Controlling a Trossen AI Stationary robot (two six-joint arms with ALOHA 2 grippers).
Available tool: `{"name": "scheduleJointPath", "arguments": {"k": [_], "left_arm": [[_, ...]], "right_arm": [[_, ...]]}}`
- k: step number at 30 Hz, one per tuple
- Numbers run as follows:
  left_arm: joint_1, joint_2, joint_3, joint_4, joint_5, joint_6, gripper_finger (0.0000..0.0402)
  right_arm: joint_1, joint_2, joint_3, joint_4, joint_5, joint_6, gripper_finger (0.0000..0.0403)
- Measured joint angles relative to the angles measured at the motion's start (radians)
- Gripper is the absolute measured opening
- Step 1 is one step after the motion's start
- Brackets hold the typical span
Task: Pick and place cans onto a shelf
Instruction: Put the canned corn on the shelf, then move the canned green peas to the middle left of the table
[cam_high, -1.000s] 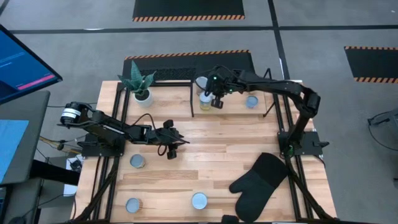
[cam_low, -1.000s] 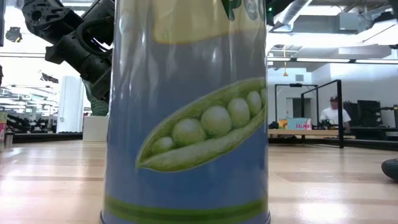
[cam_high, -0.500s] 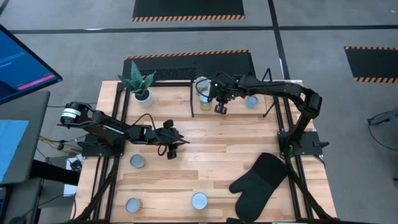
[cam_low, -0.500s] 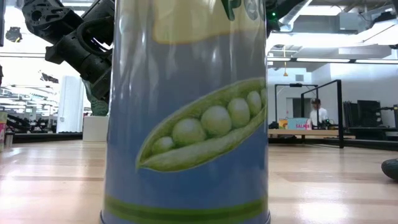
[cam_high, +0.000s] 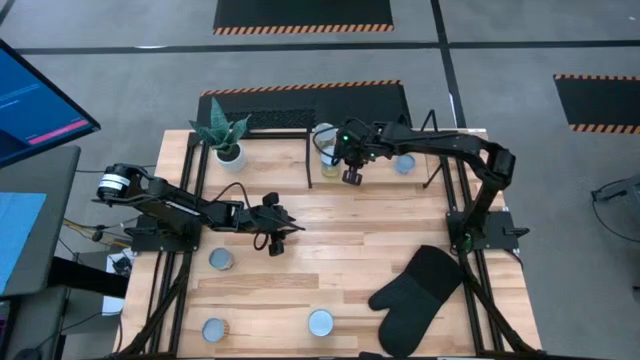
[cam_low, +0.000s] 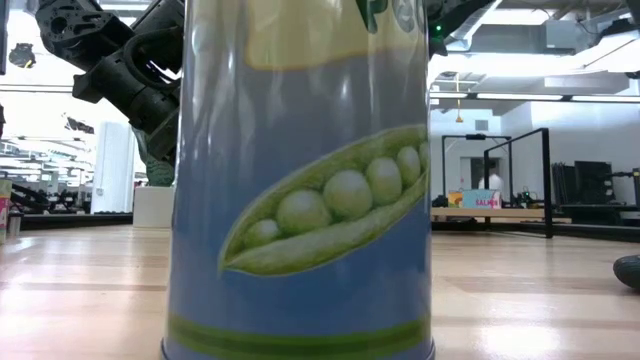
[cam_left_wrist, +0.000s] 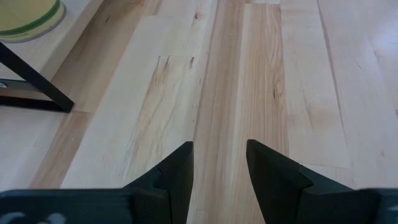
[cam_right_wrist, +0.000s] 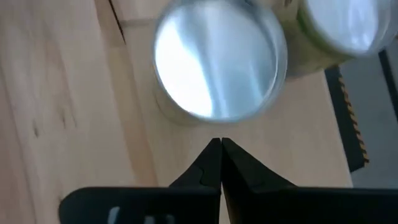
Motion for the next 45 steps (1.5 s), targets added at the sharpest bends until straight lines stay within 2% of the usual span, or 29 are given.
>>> {"name": "scheduleJointPath", "arguments": {"k": [35,45], "left_arm": [[0.000,0.000,0.000,0.000,0.000,0.000,0.0140],[0.000,0.000,0.000,0.000,0.000,0.000,0.0140]], "right_arm": [[0.006,0.015,0.002,0.081,-0.037,-0.018,0.0029],[0.006,0.015,0.002,0.027,-0.035,-0.005,0.0025]]}}
